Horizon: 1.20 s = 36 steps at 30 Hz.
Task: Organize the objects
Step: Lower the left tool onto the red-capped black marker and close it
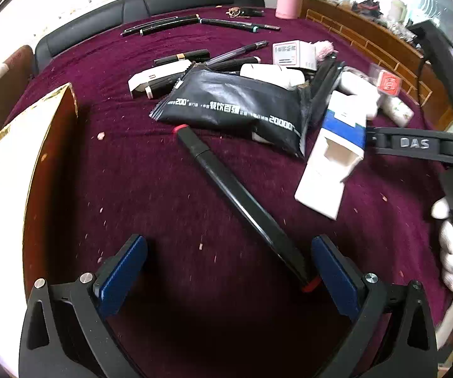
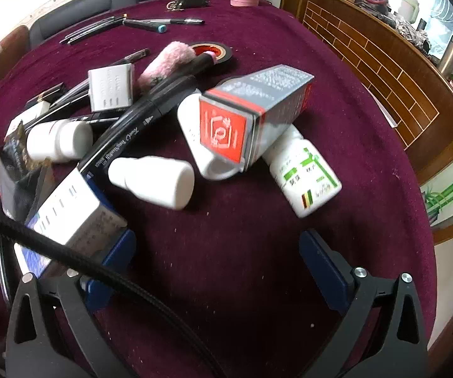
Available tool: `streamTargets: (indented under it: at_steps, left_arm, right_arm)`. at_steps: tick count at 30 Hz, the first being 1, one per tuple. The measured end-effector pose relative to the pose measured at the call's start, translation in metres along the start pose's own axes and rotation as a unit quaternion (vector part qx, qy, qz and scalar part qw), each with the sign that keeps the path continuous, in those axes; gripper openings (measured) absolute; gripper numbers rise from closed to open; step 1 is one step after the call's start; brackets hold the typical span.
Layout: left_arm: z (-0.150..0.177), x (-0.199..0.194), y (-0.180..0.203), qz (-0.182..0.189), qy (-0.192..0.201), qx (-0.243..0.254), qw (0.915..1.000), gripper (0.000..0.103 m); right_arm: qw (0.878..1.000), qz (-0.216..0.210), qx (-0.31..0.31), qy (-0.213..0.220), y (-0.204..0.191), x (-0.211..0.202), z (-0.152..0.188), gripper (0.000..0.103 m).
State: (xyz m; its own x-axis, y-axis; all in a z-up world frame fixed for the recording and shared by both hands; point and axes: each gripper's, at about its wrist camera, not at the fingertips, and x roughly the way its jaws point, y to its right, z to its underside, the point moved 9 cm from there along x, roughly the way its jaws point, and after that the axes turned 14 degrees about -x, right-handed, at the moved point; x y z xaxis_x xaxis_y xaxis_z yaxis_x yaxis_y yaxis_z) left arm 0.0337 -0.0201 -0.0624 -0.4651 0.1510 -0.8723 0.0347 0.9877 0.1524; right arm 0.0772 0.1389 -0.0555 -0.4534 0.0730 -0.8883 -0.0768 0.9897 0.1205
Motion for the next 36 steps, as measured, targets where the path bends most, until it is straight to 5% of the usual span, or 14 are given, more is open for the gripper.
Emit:
streamTargets:
  at_steps: [7,13,21,25,29,32,35,36]
  left_arm:
    - [-0.017,-0.04,-0.035,0.036,0.056,-0.039,0.997,0.101]
    - [-0.044,-0.035,-0.058,-0.003,0.066,-0.096,0.9932,0.101]
    - [-0.047,-0.002,-0.025,-0.035,0.055,-0.066,0.9957,0.095]
    - [-0.052,0.012,-0.015,-0.042,0.043,-0.055,0.9966,0.074]
    - [-0.048,0.029,-0.01,-0.05,0.016,-0.059,0.9969,0.073]
    - [-0.044,0.029,-0.008,-0.059,0.031,-0.034,0.9972,0.072]
    - [-0.043,0.027,-0.004,-0.035,0.031,-0.016,0.9988,0.046]
    - [-0.043,0.025,-0.004,-0.029,0.033,-0.01,0.999,0.024]
  right_arm:
    - [0.998,0.041,0.022,0.05,0.019,-0.029,0.007,0.098]
    - [0.979,0.031,0.033,0.2,0.005,-0.081,-0.008,0.099]
    - [0.983,-0.021,0.034,0.182,0.001,-0.059,-0.007,0.099]
    - [0.981,-0.029,0.03,0.19,0.002,-0.073,-0.001,0.099]
    - [0.981,-0.037,0.02,0.192,-0.004,-0.079,-0.003,0.099]
    - [0.98,-0.041,0.0,0.197,-0.014,-0.084,-0.009,0.099]
    - [0.979,-0.048,-0.033,0.197,-0.031,-0.089,-0.018,0.099]
    - [0.978,-0.056,-0.048,0.194,-0.039,-0.09,-0.022,0.099]
